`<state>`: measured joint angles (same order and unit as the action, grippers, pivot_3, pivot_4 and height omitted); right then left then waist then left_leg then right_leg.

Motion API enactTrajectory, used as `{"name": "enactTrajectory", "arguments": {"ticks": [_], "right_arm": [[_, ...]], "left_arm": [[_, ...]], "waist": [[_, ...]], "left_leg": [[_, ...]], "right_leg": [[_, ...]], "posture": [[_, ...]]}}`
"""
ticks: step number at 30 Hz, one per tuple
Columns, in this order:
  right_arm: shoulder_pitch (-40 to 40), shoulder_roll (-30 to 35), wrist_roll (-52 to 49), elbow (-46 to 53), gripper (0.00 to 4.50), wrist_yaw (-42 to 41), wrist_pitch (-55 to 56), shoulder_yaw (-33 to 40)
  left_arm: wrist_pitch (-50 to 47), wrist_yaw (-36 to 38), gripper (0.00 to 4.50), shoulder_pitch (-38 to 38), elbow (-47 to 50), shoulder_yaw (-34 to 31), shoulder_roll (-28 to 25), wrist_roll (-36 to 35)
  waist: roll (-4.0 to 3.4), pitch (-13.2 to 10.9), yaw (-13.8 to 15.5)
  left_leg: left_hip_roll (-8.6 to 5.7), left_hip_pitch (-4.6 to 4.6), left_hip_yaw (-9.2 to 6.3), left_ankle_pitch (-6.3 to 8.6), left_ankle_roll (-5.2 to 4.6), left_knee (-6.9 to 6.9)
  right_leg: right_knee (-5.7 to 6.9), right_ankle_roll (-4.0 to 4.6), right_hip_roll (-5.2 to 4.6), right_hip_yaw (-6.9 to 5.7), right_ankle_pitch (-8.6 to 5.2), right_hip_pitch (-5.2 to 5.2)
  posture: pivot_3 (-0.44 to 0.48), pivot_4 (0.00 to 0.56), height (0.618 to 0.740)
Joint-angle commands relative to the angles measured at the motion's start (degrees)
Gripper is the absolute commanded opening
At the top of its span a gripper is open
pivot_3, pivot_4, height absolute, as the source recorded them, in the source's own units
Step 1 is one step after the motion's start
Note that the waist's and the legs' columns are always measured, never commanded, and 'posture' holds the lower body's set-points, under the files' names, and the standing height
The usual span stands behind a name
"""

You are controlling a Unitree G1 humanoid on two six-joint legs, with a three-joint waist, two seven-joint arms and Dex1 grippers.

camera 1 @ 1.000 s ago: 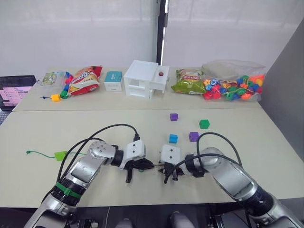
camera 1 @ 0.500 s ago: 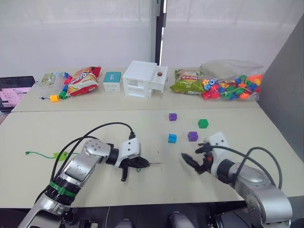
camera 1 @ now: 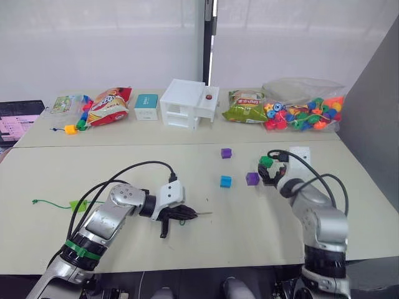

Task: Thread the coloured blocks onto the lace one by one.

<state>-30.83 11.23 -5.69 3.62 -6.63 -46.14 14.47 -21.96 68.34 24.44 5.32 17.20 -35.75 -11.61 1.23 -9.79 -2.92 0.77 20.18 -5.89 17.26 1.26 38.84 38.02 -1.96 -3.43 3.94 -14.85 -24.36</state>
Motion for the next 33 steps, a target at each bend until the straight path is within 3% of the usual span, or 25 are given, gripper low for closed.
{"name": "enactTrajectory", "arguments": {"ticks": [1, 6, 12, 16, 26, 33], "right_arm": [[-3.94, 1.48, 0.22, -7.31, 4.48, 1.12, 5.58, 0.47], [-9.05, 2.80, 0.76, -20.95, 4.48, 1.20, 10.85, -0.98], [-11.19, 3.44, 0.33, -29.35, 2.65, 2.96, 14.03, -0.30], [-11.04, 2.95, -1.81, -26.29, 1.22, 1.37, 16.10, 0.02], [-5.12, 2.47, -7.23, -4.64, 1.21, 1.90, 8.74, 1.17], [1.94, 1.76, -13.40, 22.07, 1.21, 3.72, -7.26, 0.76]], "left_arm": [[-0.21, -0.47, 0.00, -0.45, 2.52, -0.87, -0.19, -0.91], [-0.53, -0.96, 0.00, -1.11, 3.08, -1.14, -0.39, -0.83], [-0.48, -1.39, 0.00, -1.19, 2.97, -1.29, -0.50, -0.71], [-0.36, -1.73, 0.00, -1.22, 2.74, -1.37, -0.51, -0.71], [1.13, -1.16, 0.00, -0.21, 0.36, -1.33, -0.68, -0.19], [2.03, -0.64, 0.00, 0.01, -0.50, -1.32, -0.86, -0.26]], "waist": [[-0.02, 0.00, 0.13], [-0.03, 0.01, 0.14], [-0.05, 0.02, 0.02], [-0.06, 0.01, -0.35], [-0.09, 0.01, -0.93], [-0.13, 0.02, -0.81]], "left_leg": [[0.01, 0.00, -0.01, 0.00, 0.00, -0.01], [0.00, 0.03, -0.03, 0.01, -0.02, -0.07], [-0.01, 0.02, -0.01, 0.01, -0.01, -0.07], [0.00, 0.03, -0.02, 0.01, -0.01, -0.07], [0.00, 0.04, -0.04, 0.01, -0.02, -0.09], [0.00, 0.05, -0.06, 0.01, -0.02, -0.09]], "right_leg": [[0.02, 0.00, 0.00, 0.00, 0.00, -0.01], [-0.01, 0.00, -0.03, -0.02, 0.01, -0.01], [0.00, -0.01, -0.04, -0.01, 0.02, -0.01], [0.02, -0.01, -0.03, -0.01, 0.01, -0.01], [0.02, -0.02, -0.03, -0.01, 0.01, -0.02], [0.02, -0.02, -0.03, -0.01, 0.01, -0.03]], "posture": [[0.000, 0.150, 0.740], [0.000, 0.150, 0.740], [0.000, 0.150, 0.740], [0.000, 0.150, 0.740], [0.000, 0.150, 0.740], [0.000, 0.150, 0.740]]}}
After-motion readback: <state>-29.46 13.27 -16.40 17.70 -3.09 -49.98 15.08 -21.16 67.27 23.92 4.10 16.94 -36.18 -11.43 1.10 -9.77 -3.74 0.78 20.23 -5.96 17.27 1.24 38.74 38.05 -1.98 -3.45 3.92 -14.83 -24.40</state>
